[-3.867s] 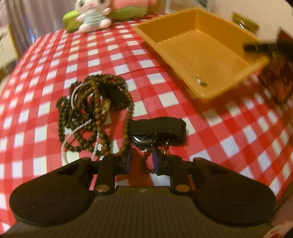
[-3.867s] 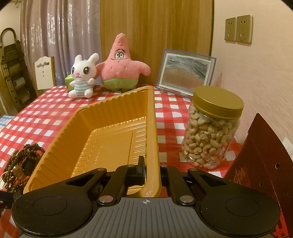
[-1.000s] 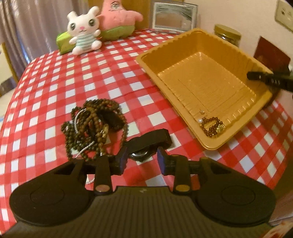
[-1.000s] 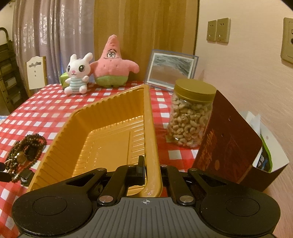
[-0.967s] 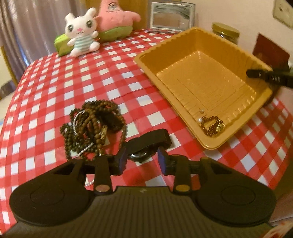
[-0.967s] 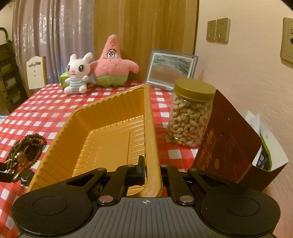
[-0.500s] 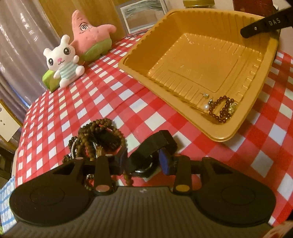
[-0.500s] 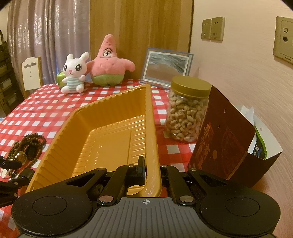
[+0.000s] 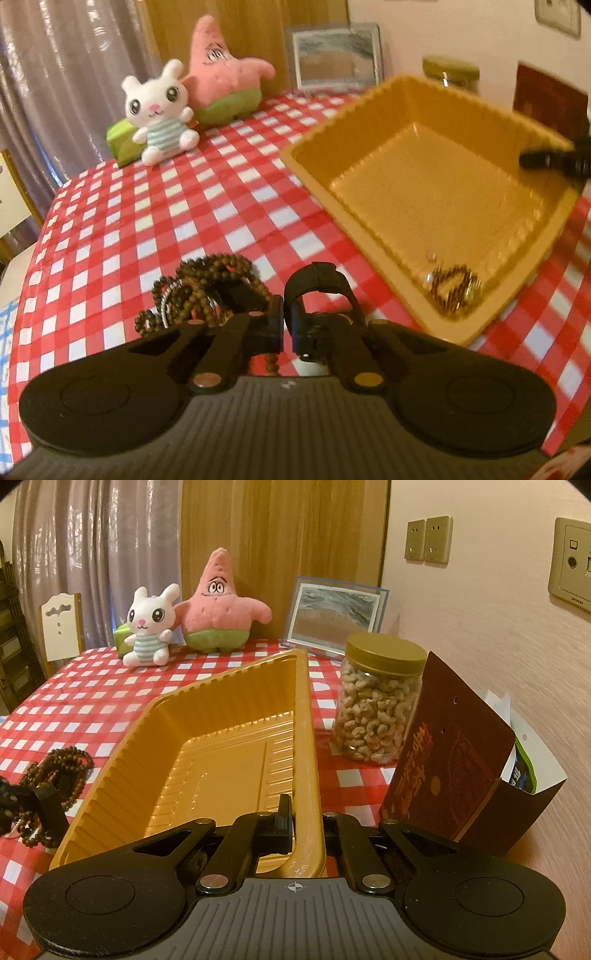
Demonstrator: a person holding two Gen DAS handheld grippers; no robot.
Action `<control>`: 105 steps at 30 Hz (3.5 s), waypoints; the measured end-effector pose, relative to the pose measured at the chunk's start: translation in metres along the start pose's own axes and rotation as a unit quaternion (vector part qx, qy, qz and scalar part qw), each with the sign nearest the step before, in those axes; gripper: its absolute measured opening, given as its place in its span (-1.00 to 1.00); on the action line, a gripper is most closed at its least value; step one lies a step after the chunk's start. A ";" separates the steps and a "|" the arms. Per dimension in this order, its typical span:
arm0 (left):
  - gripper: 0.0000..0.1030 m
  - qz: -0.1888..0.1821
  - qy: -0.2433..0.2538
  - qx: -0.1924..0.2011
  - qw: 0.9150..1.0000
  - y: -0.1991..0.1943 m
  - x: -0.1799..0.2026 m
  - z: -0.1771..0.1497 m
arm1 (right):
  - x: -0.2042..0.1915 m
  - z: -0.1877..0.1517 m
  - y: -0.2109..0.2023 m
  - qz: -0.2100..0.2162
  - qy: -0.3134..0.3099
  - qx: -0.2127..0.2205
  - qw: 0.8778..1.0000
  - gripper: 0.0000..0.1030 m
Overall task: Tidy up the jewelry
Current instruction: 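Grasp the black watch on the jewelry pile with the left gripper, then carry the black watch over the orange tray and open the left gripper, then move the left gripper to the pile and grasp a dark wooden bead strand, then lift the bead strand with the left gripper and drop it into the tray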
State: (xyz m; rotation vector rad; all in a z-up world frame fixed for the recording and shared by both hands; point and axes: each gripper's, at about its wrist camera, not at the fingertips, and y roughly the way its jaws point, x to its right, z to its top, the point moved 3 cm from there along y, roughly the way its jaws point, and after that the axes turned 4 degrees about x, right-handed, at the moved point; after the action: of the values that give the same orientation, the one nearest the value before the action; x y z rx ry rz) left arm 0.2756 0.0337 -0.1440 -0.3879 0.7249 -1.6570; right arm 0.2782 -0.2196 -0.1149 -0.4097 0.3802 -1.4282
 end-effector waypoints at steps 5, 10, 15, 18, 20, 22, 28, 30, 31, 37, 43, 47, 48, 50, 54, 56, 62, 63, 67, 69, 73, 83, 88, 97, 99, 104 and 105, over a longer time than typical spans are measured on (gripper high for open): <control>-0.93 -0.003 -0.019 0.025 1.000 -0.012 -0.003 0.020 | -0.001 0.000 0.000 0.000 -0.002 0.000 1.000 -0.92; -0.93 -0.024 -0.035 0.049 0.998 -0.018 0.002 0.043 | -0.002 0.002 0.002 0.001 -0.003 0.002 1.000 -0.92; -0.93 -0.051 -0.046 0.051 0.996 -0.007 0.015 0.063 | -0.002 0.004 0.004 0.002 -0.006 0.004 1.000 -0.92; -0.92 -0.067 -0.051 0.040 0.996 0.006 0.024 0.069 | -0.003 0.006 0.005 0.002 -0.006 0.005 1.000 -0.92; -0.92 -0.077 -0.052 0.033 0.995 0.014 0.031 0.071 | -0.003 0.007 0.006 0.003 -0.006 0.006 1.000 -0.92; -0.92 -0.084 -0.059 0.021 0.994 0.022 0.035 0.071 | -0.004 0.008 0.007 0.003 -0.005 0.005 1.000 -0.92; -0.90 -0.084 -0.084 -0.018 0.993 0.045 0.038 0.064 | -0.004 0.008 0.007 0.003 -0.006 0.006 1.000 -0.92; -0.88 -0.083 -0.089 -0.025 0.992 0.049 0.038 0.064 | -0.005 0.009 0.007 0.002 -0.008 0.007 1.000 -0.92; -0.84 -0.082 -0.092 -0.028 0.992 0.050 0.037 0.064 | -0.006 0.008 0.007 0.003 -0.009 0.008 1.000 -0.92; -0.73 -0.078 -0.121 -0.014 0.990 0.047 0.029 0.072 | -0.007 0.007 0.008 0.004 -0.011 0.005 1.000 -0.92; -0.61 -0.064 -0.144 0.006 0.988 0.029 0.010 0.078 | -0.008 0.007 0.008 0.004 -0.012 0.006 1.000 -0.92; -0.59 -0.047 -0.161 0.016 0.986 0.013 -0.008 0.072 | -0.009 0.008 0.008 0.003 -0.013 0.007 1.000 -0.92; -0.58 -0.042 -0.167 0.017 0.985 0.008 -0.014 0.068 | -0.009 0.008 0.008 0.003 -0.013 0.007 1.000 -0.92; -0.56 -0.031 -0.176 0.019 0.984 0.000 -0.025 0.062 | -0.009 0.009 0.009 0.003 -0.013 0.007 1.000 -0.92; -0.56 0.008 -0.194 0.011 0.981 -0.017 -0.053 0.042 | -0.009 0.008 0.009 0.004 -0.013 0.008 1.000 -0.92; -0.54 0.030 -0.205 0.004 0.978 -0.025 -0.067 0.029 | -0.009 0.008 0.009 0.003 -0.014 0.008 1.000 -0.92; -0.51 0.088 -0.231 -0.032 0.968 -0.043 -0.104 -0.016 | -0.009 0.010 0.013 0.000 -0.016 0.006 1.000 -0.92; -0.51 0.093 -0.233 -0.037 0.967 -0.046 -0.106 -0.023 | -0.009 0.010 0.014 0.000 -0.016 0.005 1.000 -0.92; -0.51 0.101 -0.241 -0.054 0.964 -0.050 -0.111 -0.042 | -0.012 0.011 0.016 -0.002 -0.018 0.003 1.000 -0.91; -0.51 0.097 -0.241 -0.056 0.964 -0.051 -0.111 -0.047 | -0.013 0.012 0.018 -0.003 -0.019 0.003 1.000 -0.91; -0.51 0.083 -0.237 -0.050 0.967 -0.049 -0.108 -0.049 | -0.015 0.014 0.019 -0.006 -0.022 0.004 1.000 -0.91; -0.52 0.035 -0.194 -0.035 0.980 -0.030 -0.091 -0.034 | -0.020 0.015 0.020 -0.013 -0.021 0.000 1.000 -0.91; -0.52 0.030 -0.174 -0.040 0.983 -0.018 -0.094 -0.032 | -0.021 0.014 0.020 -0.018 -0.018 -0.005 1.000 -0.91; -0.58 -0.001 -0.171 -0.036 0.985 -0.009 -0.092 -0.023 | -0.024 0.014 0.022 -0.026 -0.014 -0.010 1.000 -0.91; -0.59 -0.007 -0.170 -0.034 0.985 -0.005 -0.091 -0.018 | -0.024 0.014 0.022 -0.026 -0.014 -0.010 1.000 -0.91; -0.61 -0.017 -0.135 -0.028 0.990 0.014 -0.084 -0.002 | -0.024 0.014 0.022 -0.028 -0.011 -0.011 0.999 -0.91; -0.61 -0.019 -0.128 -0.029 0.991 0.019 -0.084 0.002 | -0.024 0.014 0.022 -0.028 -0.012 -0.011 0.999 -0.91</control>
State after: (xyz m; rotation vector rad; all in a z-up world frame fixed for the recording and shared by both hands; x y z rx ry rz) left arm 0.3094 0.1124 -0.1432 -0.6469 0.5762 -1.5877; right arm 0.3015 -0.1927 -0.1132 -0.4576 0.3690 -1.4727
